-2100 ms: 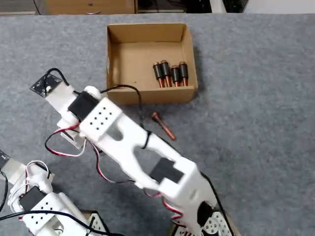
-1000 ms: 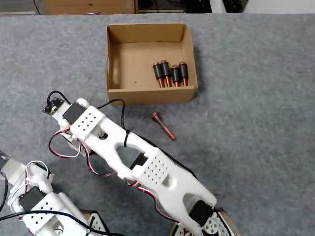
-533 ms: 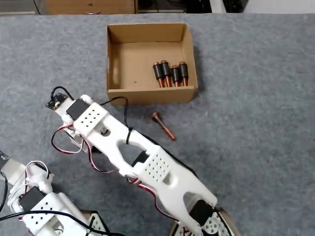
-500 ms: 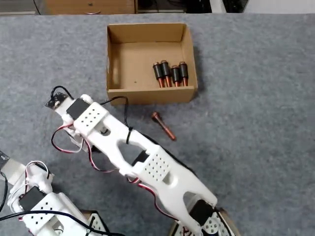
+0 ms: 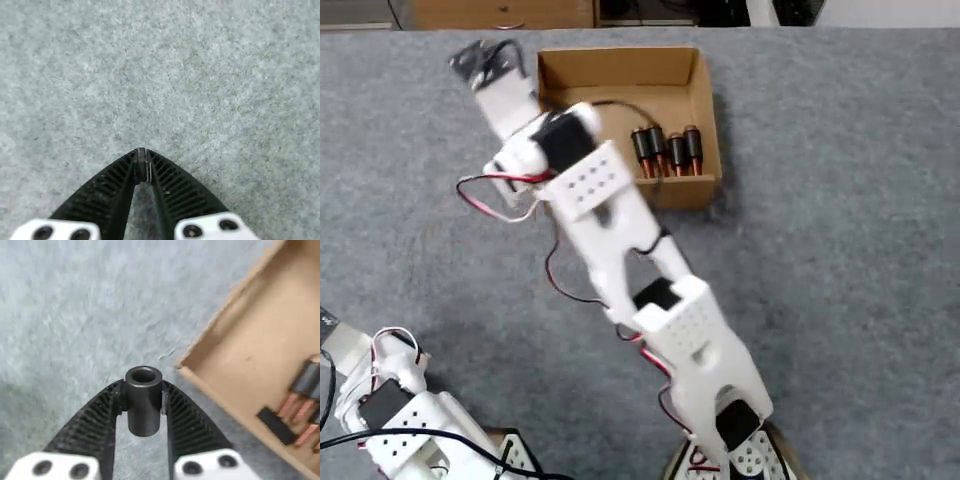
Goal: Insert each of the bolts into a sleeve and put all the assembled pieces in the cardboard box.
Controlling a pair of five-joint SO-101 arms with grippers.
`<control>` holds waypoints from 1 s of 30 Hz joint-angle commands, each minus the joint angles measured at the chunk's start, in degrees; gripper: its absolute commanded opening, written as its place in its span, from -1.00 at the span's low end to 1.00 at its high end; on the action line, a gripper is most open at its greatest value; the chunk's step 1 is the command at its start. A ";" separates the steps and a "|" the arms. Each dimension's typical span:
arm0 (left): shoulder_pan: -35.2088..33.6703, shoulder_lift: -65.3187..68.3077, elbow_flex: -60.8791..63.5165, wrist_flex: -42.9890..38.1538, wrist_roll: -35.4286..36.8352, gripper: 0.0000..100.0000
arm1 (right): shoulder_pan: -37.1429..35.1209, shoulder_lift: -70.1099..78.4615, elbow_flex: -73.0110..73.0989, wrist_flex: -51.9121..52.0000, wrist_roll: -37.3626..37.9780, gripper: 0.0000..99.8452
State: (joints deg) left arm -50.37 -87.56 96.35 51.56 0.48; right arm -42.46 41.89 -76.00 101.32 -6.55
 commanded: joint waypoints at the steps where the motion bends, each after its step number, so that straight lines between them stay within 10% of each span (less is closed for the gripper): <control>1: 3.08 -0.48 -3.60 1.85 -0.53 -0.96 | 3.21 -12.26 -2.86 1.14 0.35 -1.00; 20: 35.96 0.92 -48.18 27.34 9.05 -0.96 | 23.87 -57.89 14.02 0.79 -2.20 -1.00; 30: 55.21 24.48 -81.23 38.51 18.81 -0.96 | 39.08 -75.56 29.58 0.97 -2.20 -1.00</control>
State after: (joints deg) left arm 0.00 -71.21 27.87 87.78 17.19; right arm -7.82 -29.14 -49.98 101.49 -7.96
